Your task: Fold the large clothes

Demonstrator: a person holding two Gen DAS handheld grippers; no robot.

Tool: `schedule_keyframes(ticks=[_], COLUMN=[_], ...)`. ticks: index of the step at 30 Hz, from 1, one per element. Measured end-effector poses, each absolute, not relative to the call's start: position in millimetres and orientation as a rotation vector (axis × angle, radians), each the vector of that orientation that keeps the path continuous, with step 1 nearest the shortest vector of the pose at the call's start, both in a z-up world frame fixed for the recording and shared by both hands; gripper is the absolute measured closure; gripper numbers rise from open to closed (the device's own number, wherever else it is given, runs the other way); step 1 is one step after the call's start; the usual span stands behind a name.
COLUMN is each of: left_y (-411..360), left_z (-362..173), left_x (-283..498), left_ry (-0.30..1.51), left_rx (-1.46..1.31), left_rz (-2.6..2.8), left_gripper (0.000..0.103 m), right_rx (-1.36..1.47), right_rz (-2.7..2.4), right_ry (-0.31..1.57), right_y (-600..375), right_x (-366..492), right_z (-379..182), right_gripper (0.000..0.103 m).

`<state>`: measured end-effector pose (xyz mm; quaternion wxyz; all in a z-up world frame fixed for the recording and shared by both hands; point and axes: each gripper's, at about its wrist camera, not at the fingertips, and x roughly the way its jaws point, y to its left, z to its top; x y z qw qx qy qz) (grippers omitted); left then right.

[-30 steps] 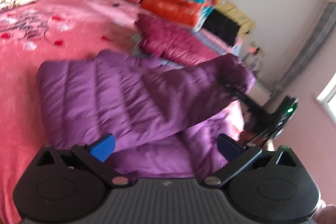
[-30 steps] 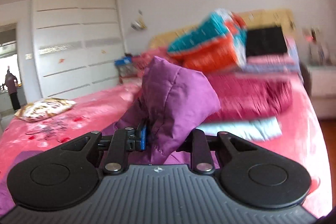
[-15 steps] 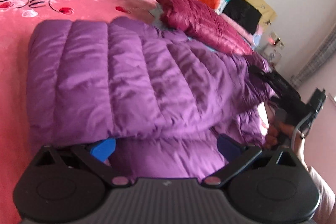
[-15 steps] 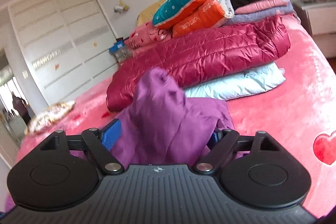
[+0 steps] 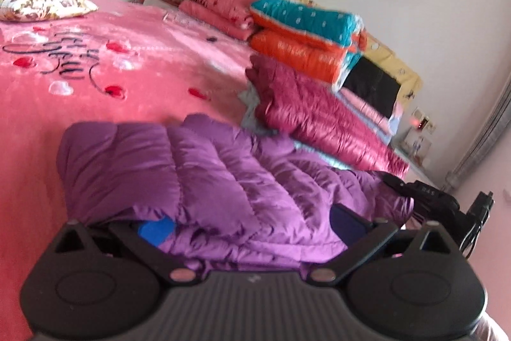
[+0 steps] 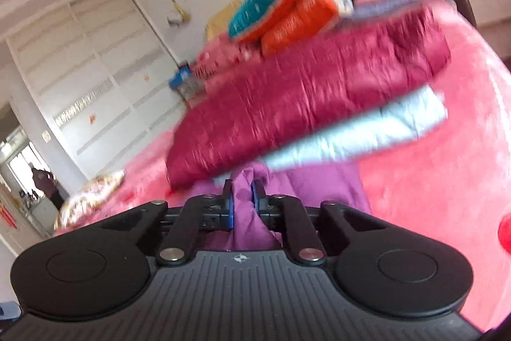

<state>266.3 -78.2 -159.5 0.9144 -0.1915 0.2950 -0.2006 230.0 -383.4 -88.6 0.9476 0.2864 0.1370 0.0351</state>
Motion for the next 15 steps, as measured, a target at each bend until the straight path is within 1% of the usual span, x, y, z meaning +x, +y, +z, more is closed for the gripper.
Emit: schedule_keyframes(ticks=[3,6,8,10,12,15], left_y=[-85,-94,-98,-102,-105,-107], left_z=[-163,-182,-195,-205,-209,-209], left_x=[268,281,287,291,291,287], left_ry=[0.572,0.646,0.683,0.729,0.756,0.799], left_rx=[-0.353,-0.310,-0.311,-0.306,-0.297,-0.280], left_rz=[-0.412,-0.395,-0.382,-0.372,-0.370,-0.373], left_gripper=[0.001,0.001,0.001,0.001,0.001,0.001], right_rx=[0.534,0.437,0.376,0.387,0.425,0.412], right_rz=[0.035,-0.033,-0.081,-0.089,-0.106,-0.107], right_ry=[0.179,0.143,0.167,0.246,0.302,0.298], right_y=[-386,-383,-382,-385,-387,-383], right_x=[229,230,235,245,249,246], right_z=[-71,-66,-76,-94,-104,-103], right_gripper=[0.093,0.093,0.093,0.092,0.089,0.081])
